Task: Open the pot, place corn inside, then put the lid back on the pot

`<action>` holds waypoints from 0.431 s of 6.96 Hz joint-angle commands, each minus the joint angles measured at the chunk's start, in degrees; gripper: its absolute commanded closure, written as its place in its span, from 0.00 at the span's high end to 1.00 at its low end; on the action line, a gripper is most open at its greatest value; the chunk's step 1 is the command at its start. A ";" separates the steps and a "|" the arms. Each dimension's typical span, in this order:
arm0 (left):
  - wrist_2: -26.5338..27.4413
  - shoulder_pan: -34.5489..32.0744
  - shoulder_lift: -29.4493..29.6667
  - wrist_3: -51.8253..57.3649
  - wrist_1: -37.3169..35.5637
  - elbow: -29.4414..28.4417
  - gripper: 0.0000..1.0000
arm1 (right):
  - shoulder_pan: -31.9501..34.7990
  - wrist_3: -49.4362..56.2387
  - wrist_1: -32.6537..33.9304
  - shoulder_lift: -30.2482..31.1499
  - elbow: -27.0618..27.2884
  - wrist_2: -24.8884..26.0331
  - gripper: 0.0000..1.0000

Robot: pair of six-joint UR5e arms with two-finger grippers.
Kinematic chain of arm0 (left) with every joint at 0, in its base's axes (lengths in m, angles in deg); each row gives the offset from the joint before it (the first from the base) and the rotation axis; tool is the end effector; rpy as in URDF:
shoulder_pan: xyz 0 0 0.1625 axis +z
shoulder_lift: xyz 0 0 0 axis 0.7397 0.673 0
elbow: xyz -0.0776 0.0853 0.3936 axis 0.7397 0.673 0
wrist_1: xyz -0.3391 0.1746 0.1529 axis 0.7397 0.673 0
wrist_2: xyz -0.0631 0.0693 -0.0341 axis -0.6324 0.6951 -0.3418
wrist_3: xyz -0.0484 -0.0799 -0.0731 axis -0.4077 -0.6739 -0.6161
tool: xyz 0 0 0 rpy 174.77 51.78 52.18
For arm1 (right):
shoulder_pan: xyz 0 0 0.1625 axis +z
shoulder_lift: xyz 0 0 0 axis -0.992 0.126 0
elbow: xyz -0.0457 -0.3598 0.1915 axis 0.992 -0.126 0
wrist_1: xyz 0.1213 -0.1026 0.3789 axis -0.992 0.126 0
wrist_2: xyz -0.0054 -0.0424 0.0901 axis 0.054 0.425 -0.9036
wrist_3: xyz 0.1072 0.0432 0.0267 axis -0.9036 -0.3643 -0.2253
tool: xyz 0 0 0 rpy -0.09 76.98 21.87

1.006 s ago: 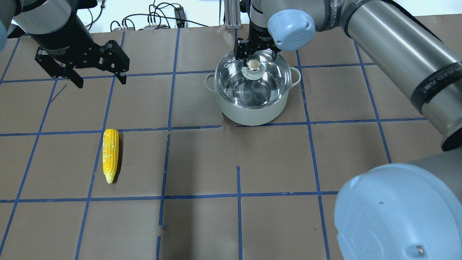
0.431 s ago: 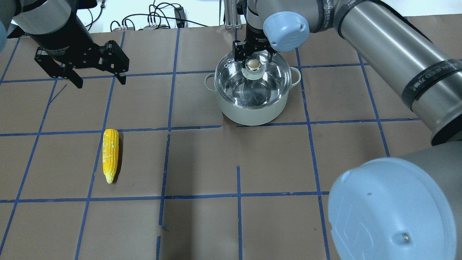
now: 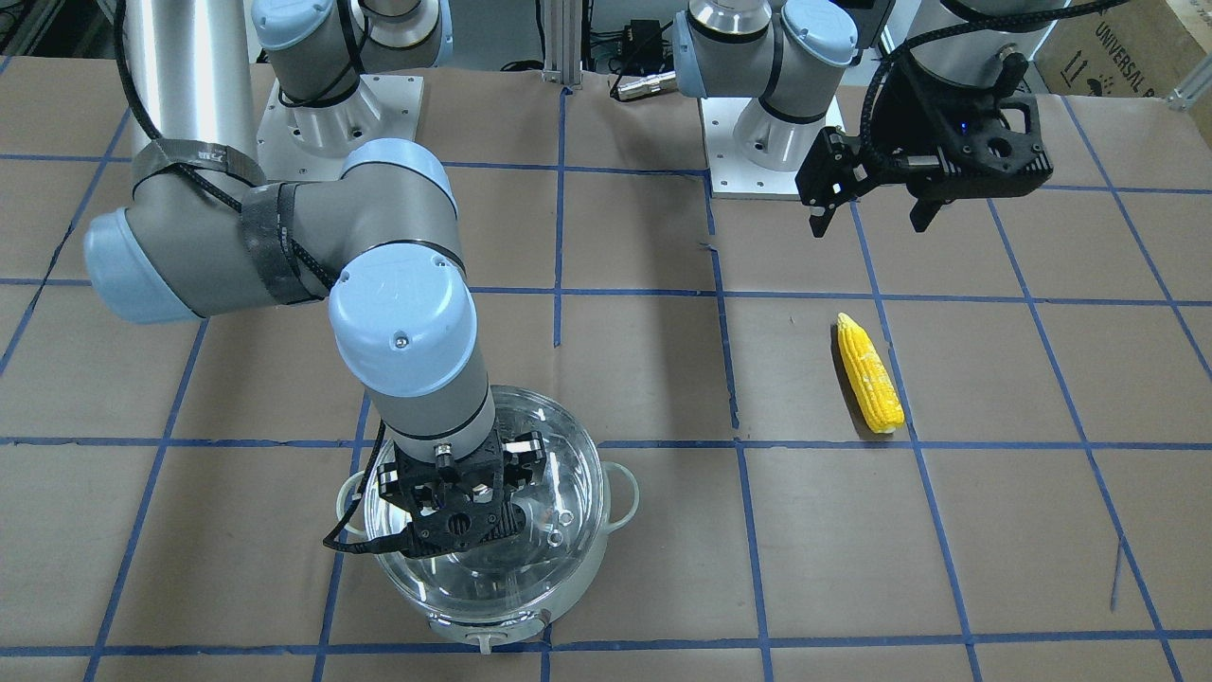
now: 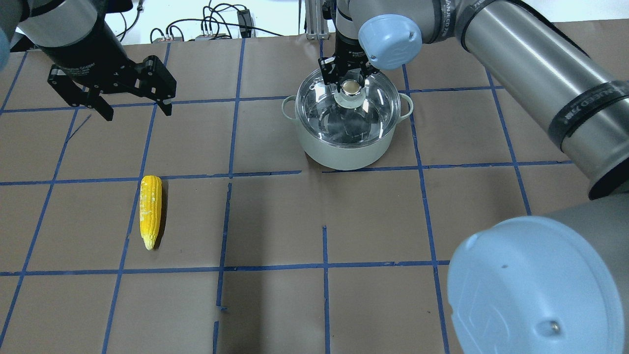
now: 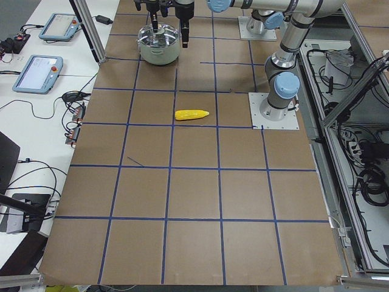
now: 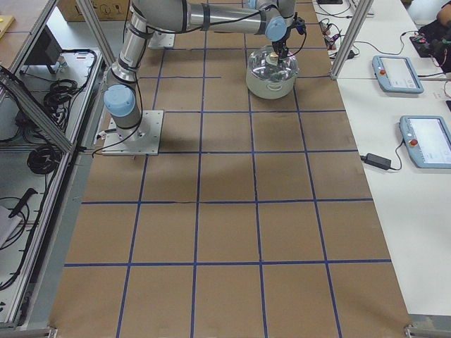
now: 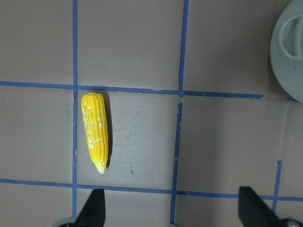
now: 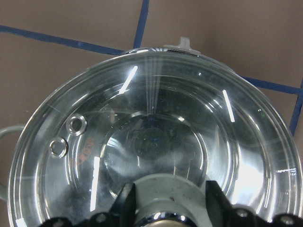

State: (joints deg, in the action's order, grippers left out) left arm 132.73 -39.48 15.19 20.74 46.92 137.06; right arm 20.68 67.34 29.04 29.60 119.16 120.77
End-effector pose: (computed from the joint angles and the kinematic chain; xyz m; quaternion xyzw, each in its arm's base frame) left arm -0.1059 -0.4866 0.4865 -0.0323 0.9993 -0.0069 0.0155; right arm 0.2961 -0.6574 0.3134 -0.1114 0.9931 -0.0345 0.0127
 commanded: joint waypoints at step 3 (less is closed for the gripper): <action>0.00 0.00 0.00 0.00 0.01 0.02 1.00 | 0.00 0.59 -7.19 -0.04 -7.52 0.26 0.14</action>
State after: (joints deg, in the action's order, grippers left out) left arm 132.72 -39.48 15.19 20.74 46.93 137.06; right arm 20.68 67.79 25.08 29.66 114.79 121.00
